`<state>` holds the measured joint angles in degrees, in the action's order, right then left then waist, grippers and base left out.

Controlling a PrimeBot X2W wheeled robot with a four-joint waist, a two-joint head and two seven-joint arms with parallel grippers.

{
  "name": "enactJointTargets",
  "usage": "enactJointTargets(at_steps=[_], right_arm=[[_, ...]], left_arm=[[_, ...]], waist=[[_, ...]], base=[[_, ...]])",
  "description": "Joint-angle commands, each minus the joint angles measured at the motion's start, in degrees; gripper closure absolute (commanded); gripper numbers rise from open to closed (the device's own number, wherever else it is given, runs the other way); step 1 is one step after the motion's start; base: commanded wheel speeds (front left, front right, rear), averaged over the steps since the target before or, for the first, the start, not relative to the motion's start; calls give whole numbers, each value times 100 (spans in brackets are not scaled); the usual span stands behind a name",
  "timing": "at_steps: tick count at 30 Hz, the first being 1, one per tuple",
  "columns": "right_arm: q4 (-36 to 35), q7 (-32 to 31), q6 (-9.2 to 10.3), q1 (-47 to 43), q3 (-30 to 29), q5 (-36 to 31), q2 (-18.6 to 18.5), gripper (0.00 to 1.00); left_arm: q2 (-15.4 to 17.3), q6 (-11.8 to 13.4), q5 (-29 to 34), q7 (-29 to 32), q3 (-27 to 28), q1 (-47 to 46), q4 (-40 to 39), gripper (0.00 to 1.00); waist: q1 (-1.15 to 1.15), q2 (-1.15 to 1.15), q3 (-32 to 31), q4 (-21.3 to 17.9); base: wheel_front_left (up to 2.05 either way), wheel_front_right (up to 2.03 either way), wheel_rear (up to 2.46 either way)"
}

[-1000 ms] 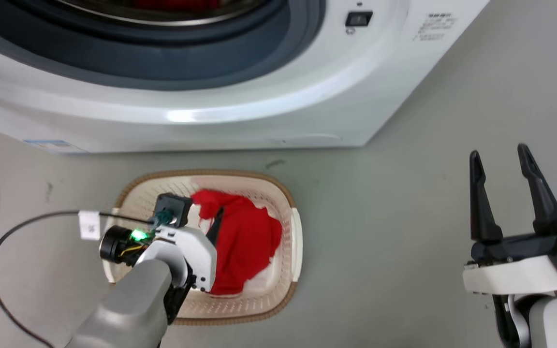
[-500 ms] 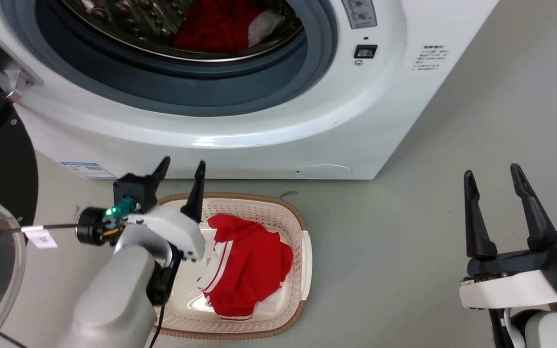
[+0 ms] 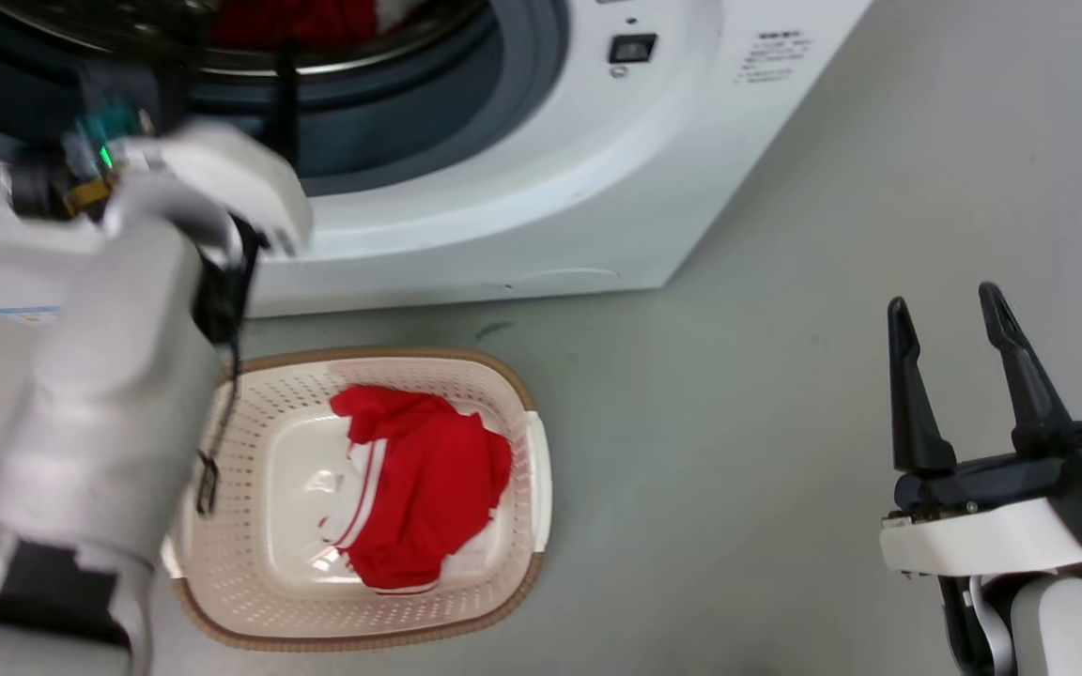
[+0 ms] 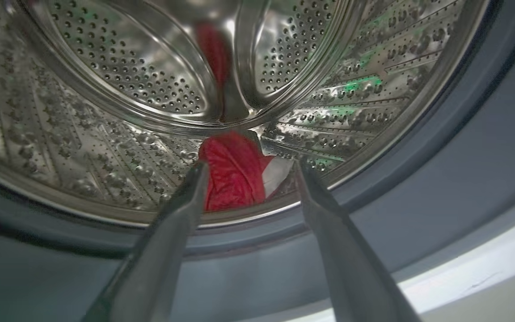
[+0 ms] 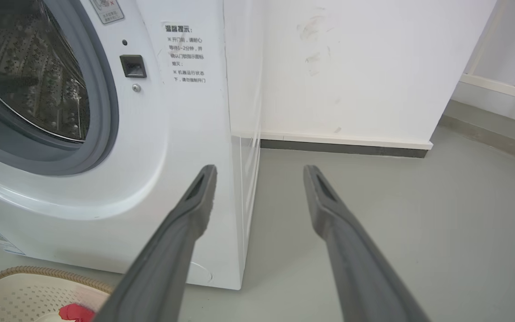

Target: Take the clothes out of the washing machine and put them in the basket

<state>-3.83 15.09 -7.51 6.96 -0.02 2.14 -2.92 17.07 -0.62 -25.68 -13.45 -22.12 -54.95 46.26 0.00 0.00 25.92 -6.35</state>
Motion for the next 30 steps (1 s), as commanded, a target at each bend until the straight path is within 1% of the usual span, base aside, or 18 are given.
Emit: enactJointTargets(at_steps=[1,3,9,15,18,23,28,30], right_arm=[[-25,12,4,94,23,58,7,0],[-32,12,4,144,43,87,8,0],[-66,12,4,310,120,225,8,0],[-110,12,4,488,228,459,9,0],[-157,12,4,543,275,564,9,0],[-238,12,4,624,347,738,9,0],[-295,12,4,707,404,861,9,0],[-319,12,4,741,407,908,8,0]], left_arm=[[39,-45,51,61,-20,-206,91,0],[112,-123,95,259,-68,-598,356,0],[320,-238,152,924,-122,-1661,1013,0],[610,-387,200,1826,-231,-2540,1600,0],[743,-459,229,2336,-304,-2987,1775,0],[1006,-574,328,3447,-507,-3626,2074,0],[1180,-612,393,4235,-671,-4055,2229,0],[1246,-619,368,4434,-678,-4204,2244,0]], waist=[[0,0,201,-191],[0,0,325,-293],[0,0,729,-573],[0,0,1148,-883],[0,0,1361,-1005],[0,0,1657,-1174],[0,0,1889,-1339],[0,0,1959,-1394]], base=[[0,0,0],[0,0,0],[0,0,0],[0,0,0],[0,0,0],[0,0,0],[0,0,0],[0,0,0]])
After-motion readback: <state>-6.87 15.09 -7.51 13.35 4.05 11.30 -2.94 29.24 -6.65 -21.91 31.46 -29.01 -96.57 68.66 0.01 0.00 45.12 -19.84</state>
